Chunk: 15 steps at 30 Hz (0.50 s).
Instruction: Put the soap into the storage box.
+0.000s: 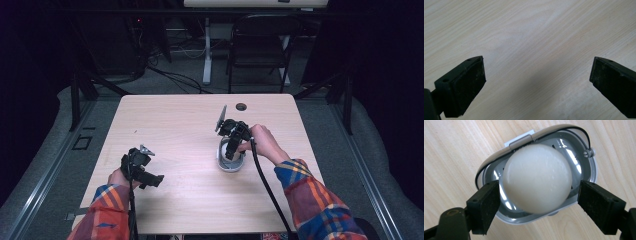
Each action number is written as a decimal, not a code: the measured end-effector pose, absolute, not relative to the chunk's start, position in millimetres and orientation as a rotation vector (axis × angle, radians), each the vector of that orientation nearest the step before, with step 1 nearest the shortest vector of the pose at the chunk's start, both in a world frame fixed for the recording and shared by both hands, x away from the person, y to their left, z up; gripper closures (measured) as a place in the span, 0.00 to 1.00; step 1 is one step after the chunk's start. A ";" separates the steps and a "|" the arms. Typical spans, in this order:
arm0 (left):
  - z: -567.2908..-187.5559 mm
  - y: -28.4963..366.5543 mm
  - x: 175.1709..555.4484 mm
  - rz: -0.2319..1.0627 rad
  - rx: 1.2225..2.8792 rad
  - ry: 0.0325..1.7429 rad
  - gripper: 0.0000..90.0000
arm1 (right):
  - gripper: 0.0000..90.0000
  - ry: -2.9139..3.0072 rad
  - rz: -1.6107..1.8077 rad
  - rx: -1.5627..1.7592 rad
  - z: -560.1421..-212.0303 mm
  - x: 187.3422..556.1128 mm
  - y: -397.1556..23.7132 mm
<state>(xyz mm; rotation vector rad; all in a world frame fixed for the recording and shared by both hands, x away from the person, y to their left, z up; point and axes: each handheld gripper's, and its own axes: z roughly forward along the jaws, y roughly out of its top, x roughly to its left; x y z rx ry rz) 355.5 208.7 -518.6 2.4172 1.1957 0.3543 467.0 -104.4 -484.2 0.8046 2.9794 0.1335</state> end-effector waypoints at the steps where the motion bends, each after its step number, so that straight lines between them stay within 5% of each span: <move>1: -518.6 208.7 355.5 0.354 2.417 1.196 0.00 | 0.19 2.976 0.148 0.803 -482.7 465.8 -105.2; 15: -518.8 208.5 355.6 0.351 2.415 1.199 0.00 | 0.07 2.948 0.240 0.775 -459.2 447.5 -126.7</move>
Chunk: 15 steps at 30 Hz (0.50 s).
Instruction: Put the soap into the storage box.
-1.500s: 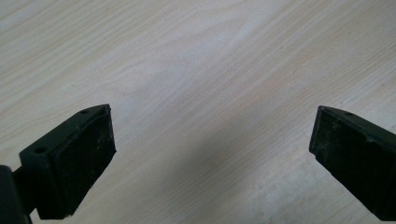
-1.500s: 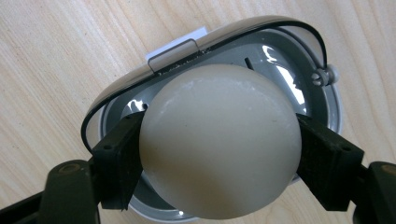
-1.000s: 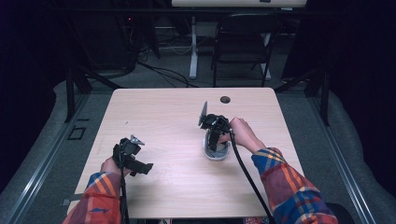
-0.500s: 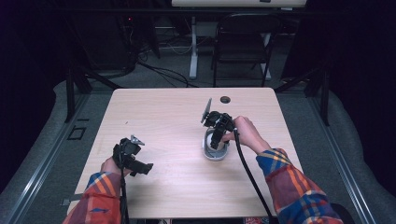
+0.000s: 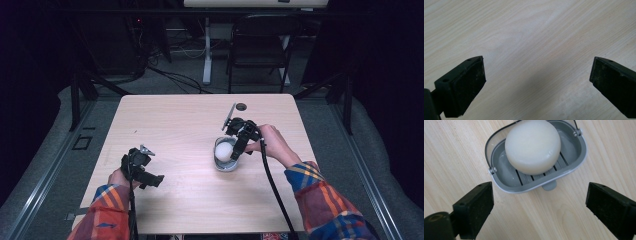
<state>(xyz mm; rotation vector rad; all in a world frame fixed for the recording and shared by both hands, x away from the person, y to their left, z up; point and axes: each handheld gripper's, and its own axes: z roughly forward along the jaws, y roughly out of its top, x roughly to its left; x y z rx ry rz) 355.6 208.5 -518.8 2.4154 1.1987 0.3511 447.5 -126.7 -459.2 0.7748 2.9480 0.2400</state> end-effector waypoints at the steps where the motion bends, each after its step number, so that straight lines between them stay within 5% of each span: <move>1: -518.8 208.5 355.5 0.351 2.414 1.199 0.00 | 0.06 2.944 0.242 0.776 -458.4 447.0 -128.9; 15: -518.9 208.7 355.5 0.353 2.417 1.202 0.00 | 0.02 2.910 0.263 0.841 -458.1 434.4 -169.5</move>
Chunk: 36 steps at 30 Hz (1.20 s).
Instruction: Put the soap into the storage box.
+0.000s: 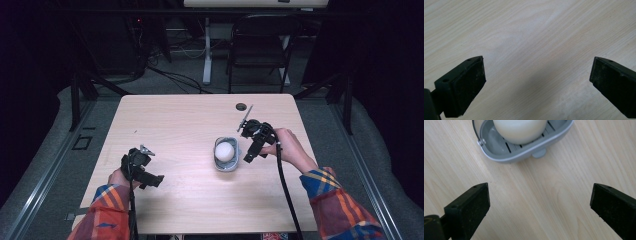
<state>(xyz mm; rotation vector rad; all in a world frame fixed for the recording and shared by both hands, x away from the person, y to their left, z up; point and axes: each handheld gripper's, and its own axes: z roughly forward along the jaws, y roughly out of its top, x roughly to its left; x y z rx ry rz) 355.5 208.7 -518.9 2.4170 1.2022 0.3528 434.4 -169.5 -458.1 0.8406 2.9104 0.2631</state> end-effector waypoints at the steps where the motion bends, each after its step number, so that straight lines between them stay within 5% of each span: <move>1: -519.0 208.7 355.5 0.353 2.417 1.203 0.00 | 0.02 2.905 0.256 0.848 -458.7 433.3 -174.6; 36: -519.3 207.1 355.2 0.347 2.431 1.193 0.00 | 0.00 2.774 0.236 1.136 -511.1 365.4 -299.3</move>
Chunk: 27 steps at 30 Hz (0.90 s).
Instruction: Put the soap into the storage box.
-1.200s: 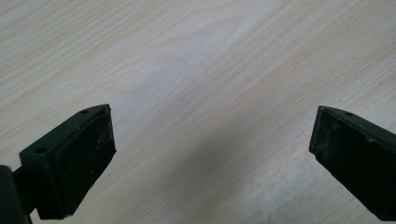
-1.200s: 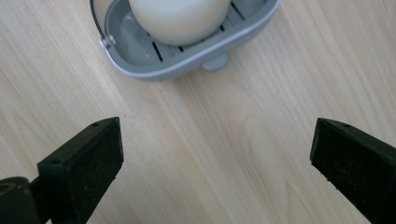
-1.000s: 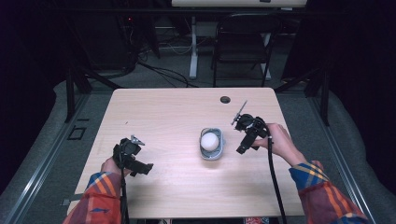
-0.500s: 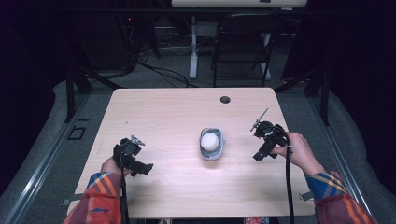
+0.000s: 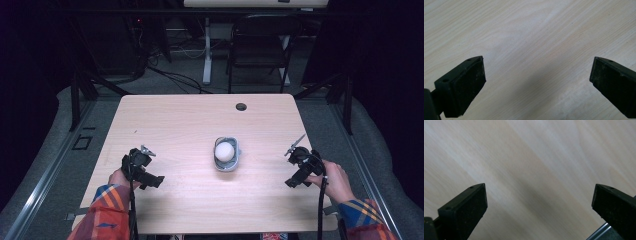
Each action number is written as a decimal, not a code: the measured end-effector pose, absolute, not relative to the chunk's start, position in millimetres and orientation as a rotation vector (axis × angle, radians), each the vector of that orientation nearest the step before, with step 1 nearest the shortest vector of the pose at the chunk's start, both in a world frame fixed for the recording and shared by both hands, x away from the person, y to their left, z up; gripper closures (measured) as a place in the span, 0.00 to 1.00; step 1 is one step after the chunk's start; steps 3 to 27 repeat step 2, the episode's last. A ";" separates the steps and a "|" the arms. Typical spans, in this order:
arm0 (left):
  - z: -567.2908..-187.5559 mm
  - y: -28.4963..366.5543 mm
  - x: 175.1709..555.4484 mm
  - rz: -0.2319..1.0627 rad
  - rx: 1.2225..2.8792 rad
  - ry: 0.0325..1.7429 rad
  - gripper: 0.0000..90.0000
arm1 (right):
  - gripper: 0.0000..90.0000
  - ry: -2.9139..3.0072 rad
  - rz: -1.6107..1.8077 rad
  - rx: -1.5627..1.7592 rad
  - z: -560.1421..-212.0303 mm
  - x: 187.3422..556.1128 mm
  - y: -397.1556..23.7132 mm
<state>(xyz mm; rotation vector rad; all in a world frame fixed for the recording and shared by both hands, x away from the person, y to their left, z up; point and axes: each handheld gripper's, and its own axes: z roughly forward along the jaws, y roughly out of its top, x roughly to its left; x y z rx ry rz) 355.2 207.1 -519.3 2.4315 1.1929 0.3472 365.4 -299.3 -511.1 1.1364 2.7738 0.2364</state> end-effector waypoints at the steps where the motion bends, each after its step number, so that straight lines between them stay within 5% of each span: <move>1: -519.5 207.1 355.3 0.348 2.430 1.192 0.00 | 0.00 2.773 0.259 1.154 -514.5 363.6 -300.3; 27: -519.5 207.1 355.4 0.348 2.431 1.192 0.00 | 0.00 2.823 0.168 1.096 -512.3 366.7 -302.8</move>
